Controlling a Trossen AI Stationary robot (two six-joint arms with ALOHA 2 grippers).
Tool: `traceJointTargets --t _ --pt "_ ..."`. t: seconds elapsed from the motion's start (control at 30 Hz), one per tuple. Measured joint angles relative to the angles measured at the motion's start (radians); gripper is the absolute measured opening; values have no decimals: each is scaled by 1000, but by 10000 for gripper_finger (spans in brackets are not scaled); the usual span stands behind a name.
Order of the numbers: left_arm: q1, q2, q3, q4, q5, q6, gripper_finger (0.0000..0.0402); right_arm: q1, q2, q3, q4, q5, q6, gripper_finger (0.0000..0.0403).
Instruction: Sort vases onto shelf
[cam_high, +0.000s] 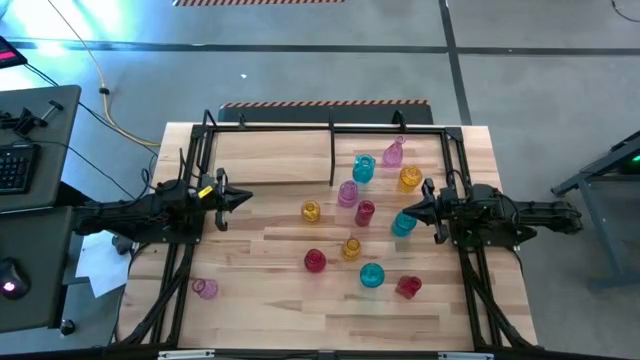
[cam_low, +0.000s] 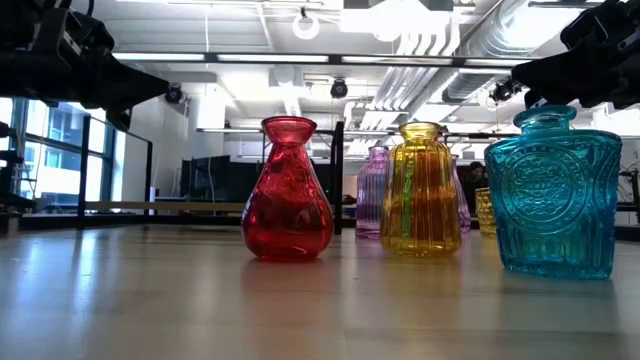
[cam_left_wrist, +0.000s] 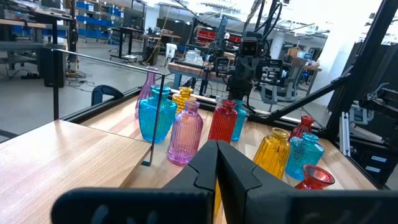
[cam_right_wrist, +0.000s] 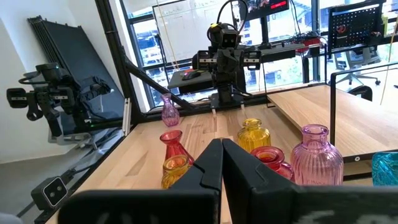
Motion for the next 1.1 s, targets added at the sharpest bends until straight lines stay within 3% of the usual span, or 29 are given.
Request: traceJointTargets --t 0.93,1.1 --pt "0 0 0 0 0 0 3 0 0 0 3 -2 -7 0" --pt "0 0 0 0 0 0 3 0 0 0 83 2 -3 0"
